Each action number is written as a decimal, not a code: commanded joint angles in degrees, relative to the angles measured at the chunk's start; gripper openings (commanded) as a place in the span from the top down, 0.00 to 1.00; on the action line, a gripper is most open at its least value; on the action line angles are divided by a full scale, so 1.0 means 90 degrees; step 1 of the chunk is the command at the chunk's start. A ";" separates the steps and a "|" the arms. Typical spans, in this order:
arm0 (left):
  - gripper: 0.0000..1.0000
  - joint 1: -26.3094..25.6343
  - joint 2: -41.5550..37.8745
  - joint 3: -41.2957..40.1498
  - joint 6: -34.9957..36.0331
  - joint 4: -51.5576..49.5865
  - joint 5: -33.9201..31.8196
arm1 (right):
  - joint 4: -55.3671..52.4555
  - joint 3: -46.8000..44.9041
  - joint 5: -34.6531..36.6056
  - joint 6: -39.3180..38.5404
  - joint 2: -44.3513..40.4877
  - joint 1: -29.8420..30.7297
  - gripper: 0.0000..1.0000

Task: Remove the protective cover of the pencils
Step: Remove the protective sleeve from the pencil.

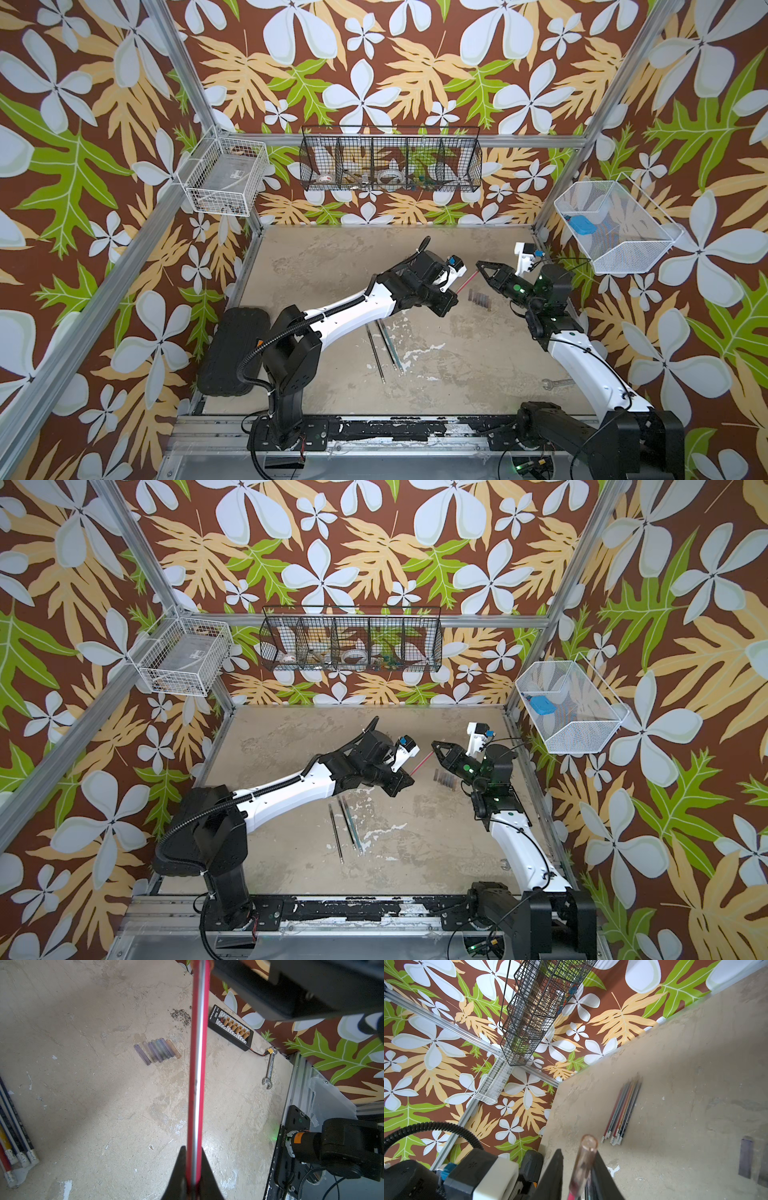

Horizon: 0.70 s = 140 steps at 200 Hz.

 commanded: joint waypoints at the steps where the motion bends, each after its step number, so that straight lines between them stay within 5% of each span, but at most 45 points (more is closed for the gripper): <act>1: 1.00 0.0000 0.0023 -0.0010 -0.0025 0.0083 0.0075 | 0.0180 0.0073 -0.0123 -0.0081 0.0065 -0.0013 0.74; 43: 1.00 -0.0001 0.0023 -0.0011 0.0020 0.0076 0.0176 | 0.0139 0.0192 -0.0411 -0.0123 0.0200 -0.0191 0.81; 140: 1.00 -0.0002 0.0002 -0.0043 0.0677 -0.0002 0.0358 | 0.0337 -0.0005 -0.1231 -0.0131 0.0019 -0.0750 0.81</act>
